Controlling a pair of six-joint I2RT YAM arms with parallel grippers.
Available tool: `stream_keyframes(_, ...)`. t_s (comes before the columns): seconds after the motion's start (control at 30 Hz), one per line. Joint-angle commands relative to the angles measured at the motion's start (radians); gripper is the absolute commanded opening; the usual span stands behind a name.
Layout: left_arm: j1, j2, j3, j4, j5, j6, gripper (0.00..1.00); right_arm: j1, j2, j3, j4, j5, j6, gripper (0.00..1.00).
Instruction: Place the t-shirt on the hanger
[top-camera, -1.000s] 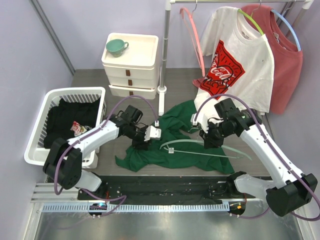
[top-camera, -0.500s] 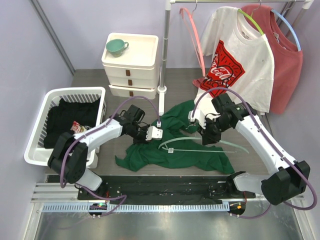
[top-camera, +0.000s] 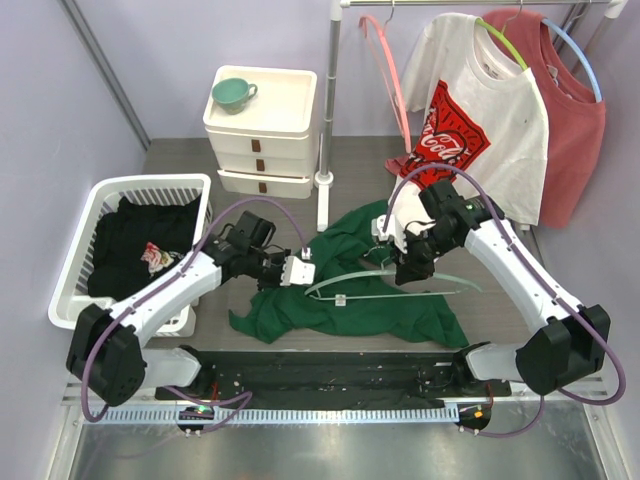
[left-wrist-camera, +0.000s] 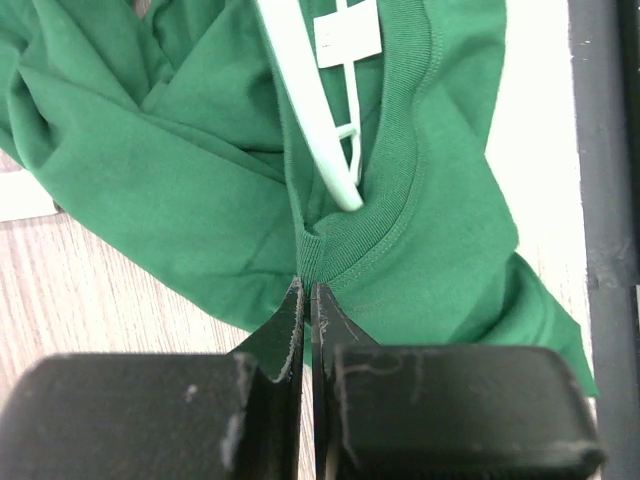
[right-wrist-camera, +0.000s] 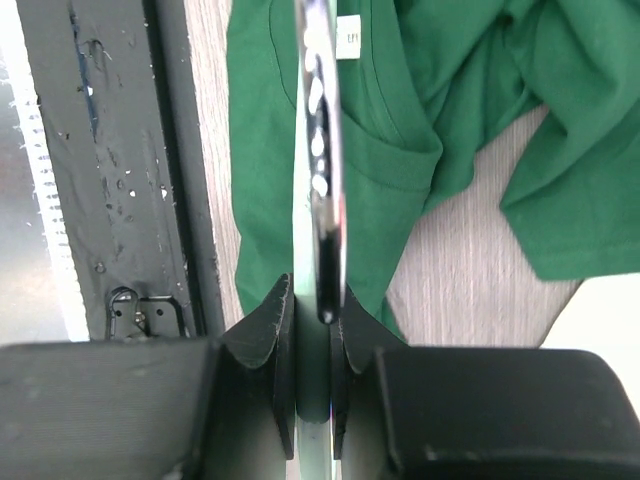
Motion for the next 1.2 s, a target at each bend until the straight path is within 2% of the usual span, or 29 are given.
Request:
stream_keyframes(0.0, -0.004, -0.075, -0.018, -0.029, 0.042, 0.06, 0.0, -0.008, -0.011, 0.043, -0.001, -0.099, -0.099, 0.01)
stream_keyframes(0.27, -0.004, -0.19, -0.03, -0.033, 0.082, 0.087, 0.0, -0.027, 0.007, 0.02, 0.001, -0.136, -0.107, 0.01)
stream_keyframes(0.43, -0.007, -0.249, -0.053, -0.045, 0.083, 0.111, 0.0, -0.099, 0.029, 0.043, -0.008, -0.246, -0.073, 0.01)
stream_keyframes(0.57, -0.022, -0.253, -0.044, -0.049, 0.079, 0.12, 0.0, -0.104, 0.026, 0.041, -0.019, -0.302, -0.072, 0.01)
stream_keyframes(0.93, -0.044, -0.181, 0.065, -0.002, 0.082, -0.099, 0.0, -0.064, -0.017, -0.024, 0.01, -0.313, -0.058, 0.01)
stream_keyframes(1.17, -0.06, -0.163, 0.118, -0.018, 0.122, -0.145, 0.0, -0.015, -0.031, -0.08, 0.181, -0.287, 0.034, 0.01)
